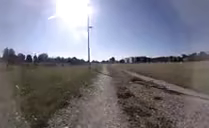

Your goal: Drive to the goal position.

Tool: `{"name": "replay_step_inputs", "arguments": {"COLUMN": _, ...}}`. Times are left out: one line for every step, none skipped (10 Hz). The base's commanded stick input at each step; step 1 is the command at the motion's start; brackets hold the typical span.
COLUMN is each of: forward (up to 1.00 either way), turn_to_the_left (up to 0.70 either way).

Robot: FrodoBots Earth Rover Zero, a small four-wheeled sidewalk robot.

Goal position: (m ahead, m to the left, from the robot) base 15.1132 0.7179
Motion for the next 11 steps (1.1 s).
{"name": "replay_step_inputs", "arguments": {"forward": 0.5, "turn_to_the_left": 0.0}}
{"name": "replay_step_inputs", "arguments": {"forward": 0.5, "turn_to_the_left": 0.0}}
{"name": "replay_step_inputs", "arguments": {"forward": 0.5, "turn_to_the_left": 0.0}}
{"name": "replay_step_inputs", "arguments": {"forward": 0.5, "turn_to_the_left": 0.0}}
{"name": "replay_step_inputs", "arguments": {"forward": 0.5, "turn_to_the_left": 0.0}}
{"name": "replay_step_inputs", "arguments": {"forward": 0.5, "turn_to_the_left": 0.0}}
{"name": "replay_step_inputs", "arguments": {"forward": 0.5, "turn_to_the_left": 0.0}}
{"name": "replay_step_inputs", "arguments": {"forward": 0.5, "turn_to_the_left": 0.0}}
{"name": "replay_step_inputs", "arguments": {"forward": 0.5, "turn_to_the_left": 0.0}}
{"name": "replay_step_inputs", "arguments": {"forward": 0.5, "turn_to_the_left": 0.0}}
{"name": "replay_step_inputs", "arguments": {"forward": 0.5, "turn_to_the_left": 0.0}}
